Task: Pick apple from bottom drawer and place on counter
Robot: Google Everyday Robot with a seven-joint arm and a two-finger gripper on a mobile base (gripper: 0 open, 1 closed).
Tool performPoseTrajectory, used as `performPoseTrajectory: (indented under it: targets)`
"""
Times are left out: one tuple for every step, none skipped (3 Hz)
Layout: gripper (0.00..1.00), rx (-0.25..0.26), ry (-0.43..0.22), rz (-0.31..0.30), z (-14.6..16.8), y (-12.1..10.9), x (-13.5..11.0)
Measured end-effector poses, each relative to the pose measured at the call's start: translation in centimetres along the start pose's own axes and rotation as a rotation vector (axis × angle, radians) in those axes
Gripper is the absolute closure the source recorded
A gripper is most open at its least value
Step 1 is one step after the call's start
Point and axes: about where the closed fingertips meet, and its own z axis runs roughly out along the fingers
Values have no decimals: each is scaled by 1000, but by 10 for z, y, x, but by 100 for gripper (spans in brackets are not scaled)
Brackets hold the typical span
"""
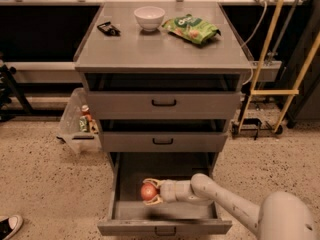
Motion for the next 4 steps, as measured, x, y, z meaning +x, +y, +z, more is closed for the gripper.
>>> performPoseTrajectory:
  targets:
    - [100,-11,-38,-154,-40,-10,-42]
    - [100,-9,-58,-280,-79,-27,-83]
    - [100,-31,-62,-416,-117,-50,-121]
    - [100,-27,-75,-417,-117,-51,-123]
